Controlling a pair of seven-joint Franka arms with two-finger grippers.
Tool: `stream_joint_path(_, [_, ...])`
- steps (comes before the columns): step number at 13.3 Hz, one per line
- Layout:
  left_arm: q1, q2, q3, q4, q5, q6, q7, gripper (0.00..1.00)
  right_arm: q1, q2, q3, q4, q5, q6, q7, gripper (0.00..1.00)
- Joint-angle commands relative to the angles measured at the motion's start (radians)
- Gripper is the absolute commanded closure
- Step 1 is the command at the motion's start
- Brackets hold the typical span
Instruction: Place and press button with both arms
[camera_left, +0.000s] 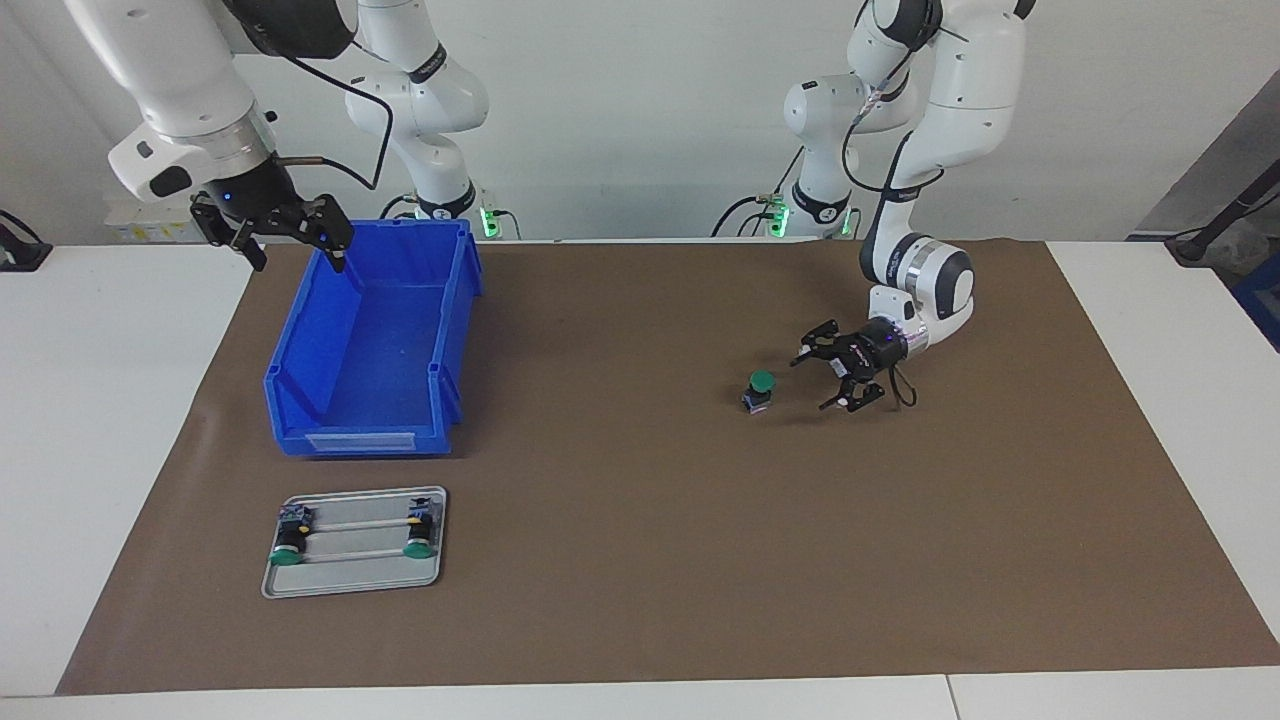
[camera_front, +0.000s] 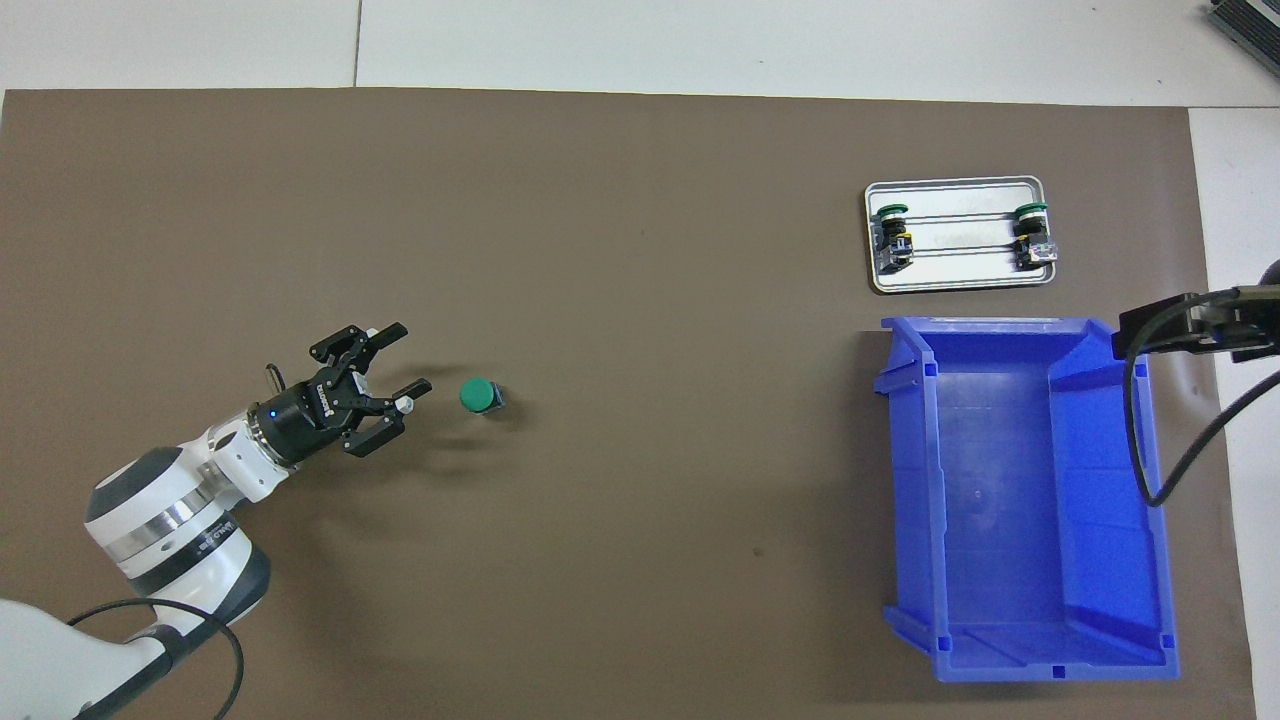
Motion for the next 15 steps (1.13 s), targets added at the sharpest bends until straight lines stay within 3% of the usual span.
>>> stream_joint_path(1, [0.000,-0.053,0.000,0.082,0.041,0.049,-0.197,0.18,-0.019,-0.028,0.024,-0.029,0.001,0.003,0.013,0.00])
stream_joint_path(3, [-0.003,-0.043,0.000,0.174,0.113,0.070,-0.342,0.18,-0.019,-0.027,0.024,-0.029,0.001,0.003,0.013,0.00])
stream_joint_path(7, [-0.017,-0.034,-0.001,0.413,0.384,0.154,-0.743,0.18,-0.019,-0.027,0.024,-0.029,0.001,0.003,0.013,0.00])
stream_joint_path(11, [-0.053,-0.036,-0.009,0.606,0.833,0.193,-1.116,0.18,-0.019,-0.027,0.024,-0.029,0.001,0.003,0.013,0.00])
stream_joint_path(15, [-0.128,-0.040,-0.009,0.734,1.157,0.193,-1.415,0.18,-0.019,-0.027,0.024,-0.029,0.001,0.003,0.013,0.00])
